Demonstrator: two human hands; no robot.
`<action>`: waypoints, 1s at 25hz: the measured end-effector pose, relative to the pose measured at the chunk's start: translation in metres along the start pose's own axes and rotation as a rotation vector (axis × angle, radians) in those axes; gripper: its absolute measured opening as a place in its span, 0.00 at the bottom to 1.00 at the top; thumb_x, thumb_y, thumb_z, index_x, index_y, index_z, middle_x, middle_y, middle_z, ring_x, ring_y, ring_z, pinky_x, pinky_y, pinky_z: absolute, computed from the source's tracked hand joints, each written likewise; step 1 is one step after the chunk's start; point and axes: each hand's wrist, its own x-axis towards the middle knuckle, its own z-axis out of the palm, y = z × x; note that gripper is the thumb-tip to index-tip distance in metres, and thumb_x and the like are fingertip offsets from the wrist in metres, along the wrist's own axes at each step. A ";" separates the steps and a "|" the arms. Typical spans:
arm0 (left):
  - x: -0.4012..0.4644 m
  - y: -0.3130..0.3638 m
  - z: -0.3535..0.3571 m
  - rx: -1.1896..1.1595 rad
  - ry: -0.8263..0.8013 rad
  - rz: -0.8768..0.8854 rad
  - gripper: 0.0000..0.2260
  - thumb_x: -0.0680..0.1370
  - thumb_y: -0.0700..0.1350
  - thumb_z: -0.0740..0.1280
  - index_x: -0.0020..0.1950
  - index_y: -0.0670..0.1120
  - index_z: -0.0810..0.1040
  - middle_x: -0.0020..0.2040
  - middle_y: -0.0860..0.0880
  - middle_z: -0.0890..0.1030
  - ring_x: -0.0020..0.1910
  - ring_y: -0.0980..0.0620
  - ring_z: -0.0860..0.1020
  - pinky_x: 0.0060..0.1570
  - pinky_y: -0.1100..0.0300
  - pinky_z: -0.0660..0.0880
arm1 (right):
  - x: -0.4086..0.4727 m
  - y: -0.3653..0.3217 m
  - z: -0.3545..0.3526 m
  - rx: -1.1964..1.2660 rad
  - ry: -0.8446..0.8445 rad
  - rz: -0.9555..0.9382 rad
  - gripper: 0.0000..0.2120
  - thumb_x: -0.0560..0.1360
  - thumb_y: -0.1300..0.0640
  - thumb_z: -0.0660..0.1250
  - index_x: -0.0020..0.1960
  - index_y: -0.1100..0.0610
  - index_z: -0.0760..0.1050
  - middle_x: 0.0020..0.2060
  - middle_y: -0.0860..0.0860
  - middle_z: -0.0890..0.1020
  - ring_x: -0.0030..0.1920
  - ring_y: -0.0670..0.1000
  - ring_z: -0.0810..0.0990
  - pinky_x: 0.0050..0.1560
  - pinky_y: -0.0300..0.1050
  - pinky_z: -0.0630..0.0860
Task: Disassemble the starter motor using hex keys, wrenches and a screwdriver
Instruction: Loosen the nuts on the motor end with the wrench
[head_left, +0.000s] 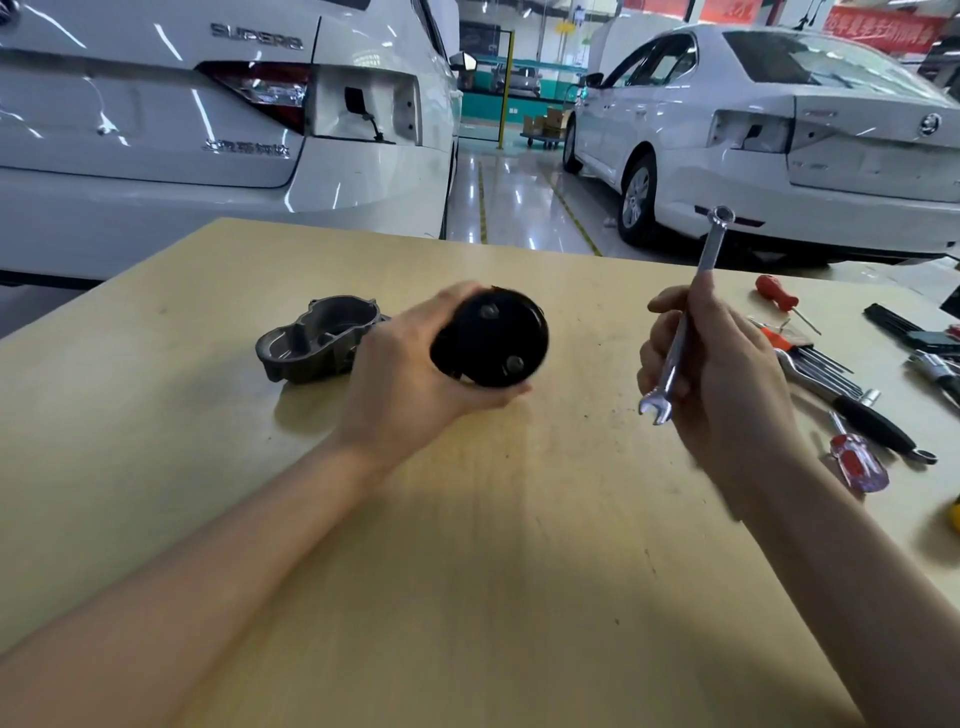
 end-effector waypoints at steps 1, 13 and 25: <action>0.004 0.001 -0.003 -0.044 0.078 -0.050 0.31 0.60 0.61 0.79 0.58 0.49 0.78 0.48 0.62 0.80 0.46 0.64 0.79 0.50 0.66 0.76 | -0.002 0.000 0.002 0.016 -0.022 -0.013 0.15 0.77 0.48 0.61 0.38 0.55 0.77 0.28 0.50 0.74 0.24 0.47 0.72 0.24 0.38 0.69; 0.001 0.036 -0.004 0.038 0.202 -0.226 0.34 0.53 0.65 0.78 0.48 0.49 0.69 0.42 0.64 0.74 0.41 0.61 0.75 0.43 0.60 0.76 | -0.032 0.040 0.048 -0.302 -0.203 -0.303 0.13 0.80 0.52 0.56 0.59 0.56 0.72 0.55 0.45 0.80 0.57 0.43 0.78 0.56 0.40 0.75; 0.000 0.042 0.001 -0.513 0.383 -0.616 0.24 0.65 0.50 0.78 0.54 0.51 0.70 0.46 0.54 0.80 0.42 0.63 0.80 0.44 0.65 0.77 | -0.001 0.017 0.078 -0.862 -0.453 -0.479 0.19 0.80 0.49 0.56 0.69 0.50 0.68 0.43 0.38 0.78 0.46 0.43 0.77 0.51 0.46 0.76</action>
